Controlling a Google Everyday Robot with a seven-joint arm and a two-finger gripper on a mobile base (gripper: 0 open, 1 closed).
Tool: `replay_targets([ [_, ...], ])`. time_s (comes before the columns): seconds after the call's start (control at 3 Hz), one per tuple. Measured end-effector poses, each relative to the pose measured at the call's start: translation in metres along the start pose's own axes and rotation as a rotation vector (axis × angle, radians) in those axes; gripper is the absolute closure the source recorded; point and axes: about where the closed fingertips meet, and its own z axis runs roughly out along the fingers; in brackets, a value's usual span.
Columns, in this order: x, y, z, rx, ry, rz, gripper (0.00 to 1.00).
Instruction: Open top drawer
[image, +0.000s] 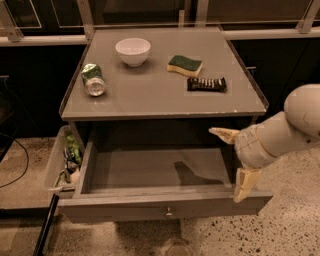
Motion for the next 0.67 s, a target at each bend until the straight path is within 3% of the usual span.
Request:
replay_targets([
  [0.67, -0.008, -0.073, -0.068, 0.068, -0.023, -0.073, 0.00],
])
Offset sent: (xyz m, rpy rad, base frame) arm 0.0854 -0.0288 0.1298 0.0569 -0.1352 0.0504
